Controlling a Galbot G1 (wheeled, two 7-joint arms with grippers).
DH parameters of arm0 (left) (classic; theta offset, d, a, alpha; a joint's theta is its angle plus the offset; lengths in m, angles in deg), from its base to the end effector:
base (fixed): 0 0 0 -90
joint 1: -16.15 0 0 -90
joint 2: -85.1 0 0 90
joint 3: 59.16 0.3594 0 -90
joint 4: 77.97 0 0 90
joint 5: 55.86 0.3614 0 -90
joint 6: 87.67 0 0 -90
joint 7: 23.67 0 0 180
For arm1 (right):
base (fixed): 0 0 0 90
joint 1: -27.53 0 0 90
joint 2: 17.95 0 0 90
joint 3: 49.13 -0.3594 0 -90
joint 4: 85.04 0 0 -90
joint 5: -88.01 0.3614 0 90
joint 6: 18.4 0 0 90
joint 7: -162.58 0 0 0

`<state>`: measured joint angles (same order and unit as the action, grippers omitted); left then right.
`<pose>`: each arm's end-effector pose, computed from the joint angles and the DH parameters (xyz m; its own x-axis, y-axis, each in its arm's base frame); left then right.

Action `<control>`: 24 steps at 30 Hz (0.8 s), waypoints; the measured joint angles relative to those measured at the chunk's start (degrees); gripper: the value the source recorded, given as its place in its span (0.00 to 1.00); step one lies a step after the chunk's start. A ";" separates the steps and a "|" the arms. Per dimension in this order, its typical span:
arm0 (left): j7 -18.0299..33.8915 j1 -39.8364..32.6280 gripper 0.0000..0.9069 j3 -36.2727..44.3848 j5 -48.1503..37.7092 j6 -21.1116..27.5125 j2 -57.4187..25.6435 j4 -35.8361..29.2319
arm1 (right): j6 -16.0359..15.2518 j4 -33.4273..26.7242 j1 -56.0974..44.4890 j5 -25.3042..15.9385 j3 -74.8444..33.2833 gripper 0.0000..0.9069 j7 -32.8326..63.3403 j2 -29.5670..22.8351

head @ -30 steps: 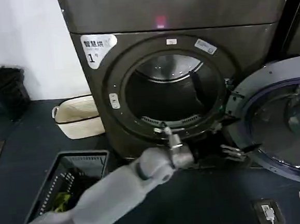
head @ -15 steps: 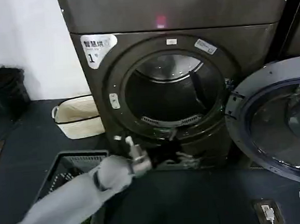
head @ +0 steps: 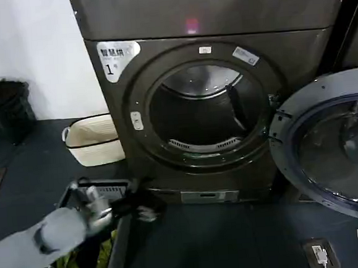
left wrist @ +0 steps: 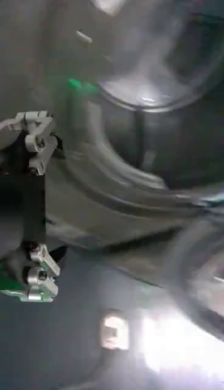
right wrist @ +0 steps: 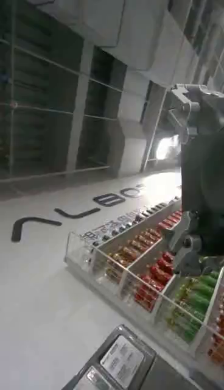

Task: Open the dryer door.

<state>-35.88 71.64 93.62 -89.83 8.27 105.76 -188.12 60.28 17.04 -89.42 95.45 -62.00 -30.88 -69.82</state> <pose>0.3348 0.1133 -0.2130 -0.5771 0.6635 0.4761 0.8153 0.4338 0.3837 -0.0749 -0.4462 0.0263 -0.3254 0.7583 -0.5650 0.9161 0.1046 -0.3872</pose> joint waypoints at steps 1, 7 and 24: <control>0.17 0.91 1.00 -0.43 0.24 0.72 -1.40 -0.19 | 0.04 -0.02 0.11 -0.01 0.19 1.00 0.00 -0.06; -1.96 5.67 1.00 -2.88 1.57 2.75 -8.91 -0.67 | 0.48 -0.55 0.29 -0.07 0.35 1.00 -0.04 -0.06; -10.42 8.68 1.00 -3.54 5.40 8.72 -16.04 6.21 | 2.56 -1.85 1.07 -2.21 1.15 1.00 0.01 -0.10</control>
<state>-46.30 80.32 90.08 -84.43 16.99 89.72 -181.91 62.83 15.19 -88.35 93.24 -60.85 -30.88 -69.92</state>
